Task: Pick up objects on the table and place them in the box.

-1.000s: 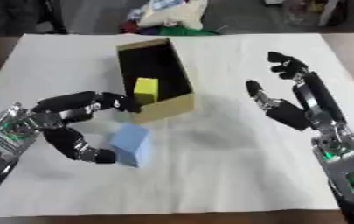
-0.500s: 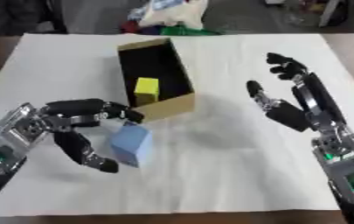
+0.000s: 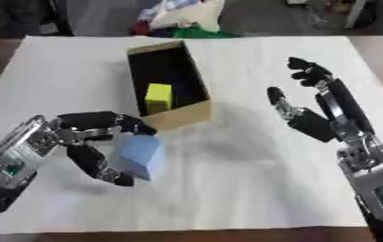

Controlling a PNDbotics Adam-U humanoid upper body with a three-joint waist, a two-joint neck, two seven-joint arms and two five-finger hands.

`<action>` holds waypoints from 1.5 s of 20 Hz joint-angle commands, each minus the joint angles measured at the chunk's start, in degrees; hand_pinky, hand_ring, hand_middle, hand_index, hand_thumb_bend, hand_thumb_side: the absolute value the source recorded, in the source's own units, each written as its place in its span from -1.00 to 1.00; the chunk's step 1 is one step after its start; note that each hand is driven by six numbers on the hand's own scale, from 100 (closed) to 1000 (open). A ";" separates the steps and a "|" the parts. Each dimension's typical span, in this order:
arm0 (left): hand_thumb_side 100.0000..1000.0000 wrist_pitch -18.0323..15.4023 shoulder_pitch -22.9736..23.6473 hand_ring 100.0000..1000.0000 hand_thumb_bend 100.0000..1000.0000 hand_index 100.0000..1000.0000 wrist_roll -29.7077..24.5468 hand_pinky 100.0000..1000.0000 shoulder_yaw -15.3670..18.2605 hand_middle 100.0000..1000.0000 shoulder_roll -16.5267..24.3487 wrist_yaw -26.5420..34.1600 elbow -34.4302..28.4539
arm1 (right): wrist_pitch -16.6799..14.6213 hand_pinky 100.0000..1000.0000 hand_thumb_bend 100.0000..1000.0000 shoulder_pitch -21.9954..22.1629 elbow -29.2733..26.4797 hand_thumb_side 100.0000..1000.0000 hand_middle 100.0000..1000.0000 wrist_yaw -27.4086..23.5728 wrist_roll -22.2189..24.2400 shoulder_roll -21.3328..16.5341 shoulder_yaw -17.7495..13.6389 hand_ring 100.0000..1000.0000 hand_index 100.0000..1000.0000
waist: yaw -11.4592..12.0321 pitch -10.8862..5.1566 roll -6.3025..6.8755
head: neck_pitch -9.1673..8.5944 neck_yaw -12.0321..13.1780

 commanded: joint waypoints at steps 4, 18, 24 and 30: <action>0.49 1.26 -1.17 0.70 0.15 0.95 4.76 0.67 0.21 0.62 0.24 -2.07 0.03 | -0.31 0.59 -0.51 -0.51 -0.61 0.54 0.68 -0.55 -0.01 -1.26 -0.46 0.63 0.91 | -0.17 -0.75 0.01 | 0.19 0.08; 0.48 -0.06 -1.34 0.64 0.12 0.92 2.04 0.63 -0.53 0.55 0.16 -3.57 1.21 | -0.46 0.59 -0.52 -0.50 -0.50 0.54 0.68 -0.59 0.12 -1.30 -0.46 0.64 0.91 | -0.29 -0.72 0.07 | 0.32 0.09; 0.40 -1.79 -1.28 0.43 -0.10 0.71 -1.17 0.54 -1.43 0.18 0.25 -3.20 1.69 | -0.50 0.59 -0.55 -0.43 -0.46 0.55 0.68 -0.63 0.20 -1.30 -0.45 0.64 0.91 | -0.30 -0.66 0.11 | 0.44 0.08; 0.17 -0.94 -1.28 0.07 -0.56 0.42 0.56 0.40 -0.36 -0.24 0.33 -3.17 1.11 | -0.51 0.59 -0.56 -0.35 -0.45 0.56 0.68 -0.62 0.20 -1.29 -0.51 0.64 0.91 | -0.25 -0.70 0.11 | 0.39 -0.08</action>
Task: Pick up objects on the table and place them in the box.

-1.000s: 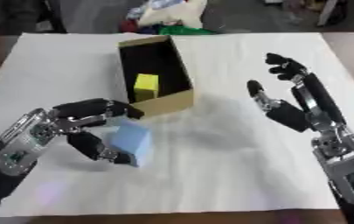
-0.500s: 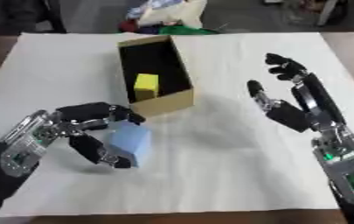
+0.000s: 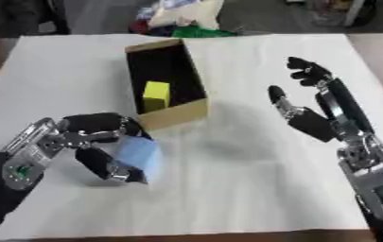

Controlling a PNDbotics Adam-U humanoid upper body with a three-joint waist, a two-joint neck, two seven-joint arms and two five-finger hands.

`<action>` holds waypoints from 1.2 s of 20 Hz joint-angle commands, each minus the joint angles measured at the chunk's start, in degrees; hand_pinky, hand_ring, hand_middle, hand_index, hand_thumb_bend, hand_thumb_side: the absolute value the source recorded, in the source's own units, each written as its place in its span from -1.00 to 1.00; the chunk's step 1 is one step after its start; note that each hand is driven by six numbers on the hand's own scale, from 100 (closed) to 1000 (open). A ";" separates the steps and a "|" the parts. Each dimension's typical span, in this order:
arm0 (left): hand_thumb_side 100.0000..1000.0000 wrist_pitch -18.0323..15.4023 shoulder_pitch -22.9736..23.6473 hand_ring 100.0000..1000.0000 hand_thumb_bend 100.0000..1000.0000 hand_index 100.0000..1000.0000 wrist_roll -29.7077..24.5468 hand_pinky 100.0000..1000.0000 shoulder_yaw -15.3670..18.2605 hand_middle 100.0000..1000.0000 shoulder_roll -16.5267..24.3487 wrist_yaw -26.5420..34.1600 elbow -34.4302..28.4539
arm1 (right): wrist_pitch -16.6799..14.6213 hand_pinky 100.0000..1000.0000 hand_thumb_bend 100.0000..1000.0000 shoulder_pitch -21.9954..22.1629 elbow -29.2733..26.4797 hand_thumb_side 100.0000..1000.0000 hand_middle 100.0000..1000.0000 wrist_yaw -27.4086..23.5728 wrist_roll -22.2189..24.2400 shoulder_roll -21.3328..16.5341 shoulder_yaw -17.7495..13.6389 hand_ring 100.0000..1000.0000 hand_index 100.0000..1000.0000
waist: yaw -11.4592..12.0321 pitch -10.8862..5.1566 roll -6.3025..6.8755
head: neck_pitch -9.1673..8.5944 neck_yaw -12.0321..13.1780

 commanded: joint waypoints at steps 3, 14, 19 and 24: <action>0.04 2.06 -0.54 -0.07 -0.87 0.28 3.77 0.32 2.18 -0.42 1.14 0.46 -1.86 | -0.14 0.59 -0.57 -0.52 -0.45 0.56 0.68 -0.32 -0.02 -1.30 -0.53 0.64 0.91 | 0.07 -0.86 -0.01 | 0.18 -0.13; 0.00 6.20 -3.16 -0.09 -0.95 0.26 11.02 0.31 5.41 -0.46 7.38 7.15 -13.26 | -0.27 0.59 -0.59 -0.15 -0.16 0.57 0.68 -0.35 0.11 -1.46 -0.50 0.64 0.91 | 0.28 -1.23 0.38 | 0.38 -0.40; -0.03 10.07 -7.17 -0.09 -0.87 0.26 14.04 0.32 9.05 -0.46 10.16 8.68 -13.02 | -0.39 0.59 -0.61 -0.06 -0.06 0.56 0.68 -0.43 0.30 -1.36 -0.26 0.64 0.91 | 0.21 -1.41 0.48 | 0.37 -0.25; 0.02 14.15 -11.60 -0.06 -0.80 0.28 16.16 0.33 10.25 -0.44 7.77 5.40 -6.49 | -0.68 0.59 -0.61 -0.27 0.11 0.57 0.68 -0.63 0.94 -0.99 0.53 0.64 0.91 | -0.47 -1.47 0.47 | 0.38 0.18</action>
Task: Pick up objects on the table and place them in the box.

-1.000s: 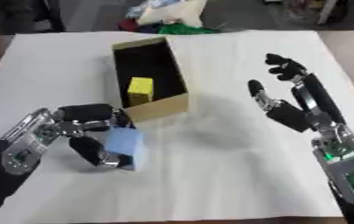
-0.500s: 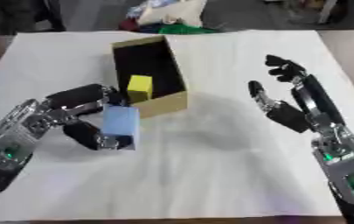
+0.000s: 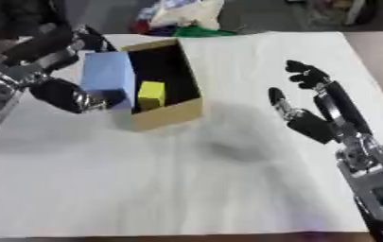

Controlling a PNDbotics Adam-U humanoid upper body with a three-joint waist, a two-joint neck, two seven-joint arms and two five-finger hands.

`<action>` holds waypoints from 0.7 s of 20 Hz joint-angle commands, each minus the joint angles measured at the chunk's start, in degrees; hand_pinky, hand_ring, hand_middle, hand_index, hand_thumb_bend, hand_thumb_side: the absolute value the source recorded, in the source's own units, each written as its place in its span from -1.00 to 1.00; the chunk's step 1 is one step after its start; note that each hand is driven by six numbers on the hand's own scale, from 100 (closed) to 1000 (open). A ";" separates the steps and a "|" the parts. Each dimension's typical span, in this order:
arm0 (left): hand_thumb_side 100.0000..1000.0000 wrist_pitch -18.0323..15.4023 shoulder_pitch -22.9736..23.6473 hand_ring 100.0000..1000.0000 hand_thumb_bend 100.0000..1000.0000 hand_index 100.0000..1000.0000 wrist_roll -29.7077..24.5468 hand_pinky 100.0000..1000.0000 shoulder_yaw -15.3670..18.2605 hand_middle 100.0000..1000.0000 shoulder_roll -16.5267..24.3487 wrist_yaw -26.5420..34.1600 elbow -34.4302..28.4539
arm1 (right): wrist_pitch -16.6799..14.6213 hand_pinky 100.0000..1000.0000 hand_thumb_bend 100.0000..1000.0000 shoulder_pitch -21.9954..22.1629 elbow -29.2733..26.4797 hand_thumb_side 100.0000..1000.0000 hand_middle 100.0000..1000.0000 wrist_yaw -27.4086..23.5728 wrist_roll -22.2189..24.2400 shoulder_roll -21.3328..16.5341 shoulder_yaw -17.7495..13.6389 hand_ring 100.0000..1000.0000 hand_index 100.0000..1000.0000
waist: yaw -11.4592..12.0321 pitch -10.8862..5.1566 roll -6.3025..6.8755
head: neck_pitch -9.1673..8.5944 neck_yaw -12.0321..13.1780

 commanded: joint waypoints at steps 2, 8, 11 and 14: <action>0.03 3.31 -3.98 -0.06 -0.78 0.29 1.03 0.33 1.20 -0.44 -1.83 -2.95 5.14 | -0.46 0.59 -0.61 -1.14 -0.35 0.57 0.68 -0.58 0.75 -0.74 0.58 0.64 0.91 | -0.43 -0.97 -0.15 | 0.19 0.46; 0.04 5.54 -9.59 -0.04 -0.76 0.29 2.06 0.34 2.10 -0.43 -6.61 -8.04 14.10 | -1.08 0.59 -0.61 -1.78 -0.16 0.57 0.68 -0.68 2.05 -0.01 1.84 0.64 0.91 | -1.46 -0.96 -0.36 | 0.07 1.33; 0.05 6.14 -12.26 -0.03 -0.76 0.30 2.89 0.35 3.32 -0.42 -9.00 -10.81 18.65 | -1.36 0.59 -0.62 -2.03 -0.07 0.58 0.68 -0.71 2.58 0.40 2.38 0.64 0.91 | -2.19 -0.96 -0.37 | -0.01 1.91; 0.07 6.10 -14.47 -0.01 -0.75 0.32 4.01 0.36 4.67 -0.39 -11.16 -13.36 23.15 | -1.63 0.59 -0.62 -2.30 0.05 0.58 0.68 -0.82 3.09 0.79 2.91 0.64 0.91 | -2.93 -0.90 -0.32 | -0.12 2.34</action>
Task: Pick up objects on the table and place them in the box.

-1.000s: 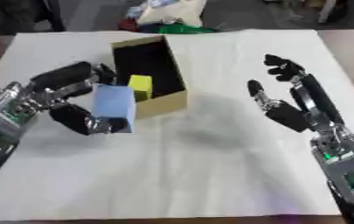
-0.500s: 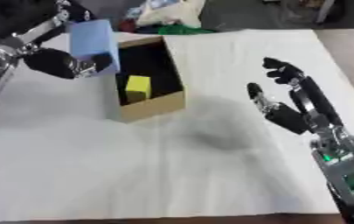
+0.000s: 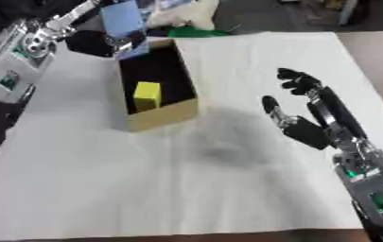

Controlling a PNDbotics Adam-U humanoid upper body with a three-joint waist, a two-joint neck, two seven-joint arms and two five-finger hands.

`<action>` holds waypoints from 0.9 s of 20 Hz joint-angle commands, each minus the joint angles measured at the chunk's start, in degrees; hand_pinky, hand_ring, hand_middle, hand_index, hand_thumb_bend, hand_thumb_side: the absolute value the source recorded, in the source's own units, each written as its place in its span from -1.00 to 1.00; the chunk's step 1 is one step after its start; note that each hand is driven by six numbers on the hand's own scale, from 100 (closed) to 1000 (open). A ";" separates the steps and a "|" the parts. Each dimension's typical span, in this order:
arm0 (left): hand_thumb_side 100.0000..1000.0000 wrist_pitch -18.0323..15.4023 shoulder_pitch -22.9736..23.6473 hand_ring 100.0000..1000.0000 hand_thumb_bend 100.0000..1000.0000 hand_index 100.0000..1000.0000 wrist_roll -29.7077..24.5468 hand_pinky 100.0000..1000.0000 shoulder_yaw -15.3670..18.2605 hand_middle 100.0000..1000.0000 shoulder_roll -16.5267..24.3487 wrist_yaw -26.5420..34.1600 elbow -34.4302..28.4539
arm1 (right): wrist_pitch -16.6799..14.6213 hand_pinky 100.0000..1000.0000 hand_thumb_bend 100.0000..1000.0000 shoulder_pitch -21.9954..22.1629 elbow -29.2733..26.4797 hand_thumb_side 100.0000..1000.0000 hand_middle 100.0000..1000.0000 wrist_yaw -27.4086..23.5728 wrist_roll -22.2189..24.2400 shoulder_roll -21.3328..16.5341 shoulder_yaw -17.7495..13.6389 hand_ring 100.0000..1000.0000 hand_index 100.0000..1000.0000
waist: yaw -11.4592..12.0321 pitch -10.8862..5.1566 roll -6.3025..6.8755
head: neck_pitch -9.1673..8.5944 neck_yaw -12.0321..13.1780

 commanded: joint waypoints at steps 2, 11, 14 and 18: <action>0.07 -0.94 -3.30 -0.01 -0.75 0.32 1.86 0.36 2.18 -0.39 -1.65 -3.26 5.55 | -0.36 0.59 -0.62 -1.33 -0.38 0.58 0.68 -0.54 0.70 -0.23 0.22 0.64 0.91 | -0.35 -0.88 -0.02 | -0.18 0.57; 0.13 0.81 -6.19 0.08 -0.59 0.39 7.11 0.37 4.86 -0.26 -4.90 -9.56 19.03 | -0.67 0.59 -0.62 -1.81 -0.19 0.58 0.68 -0.69 1.23 0.28 0.74 0.64 0.91 | -1.85 -0.60 0.07 | -1.23 0.33; 0.16 0.87 -6.58 0.13 -0.55 0.42 9.46 0.38 5.51 -0.20 -5.56 -12.21 23.34 | -0.72 0.59 -0.62 -1.83 -0.19 0.58 0.68 -0.73 1.25 0.36 0.74 0.64 0.91 | -1.96 -0.56 0.05 | -1.35 0.22; 0.21 -1.16 -7.06 0.30 -0.47 0.53 12.33 0.43 6.53 0.02 -6.08 -16.07 29.43 | -0.70 0.59 -0.62 -1.71 -0.09 0.59 0.68 -0.77 1.23 0.30 0.71 0.64 0.91 | -1.98 -0.53 -0.04 | -1.45 0.04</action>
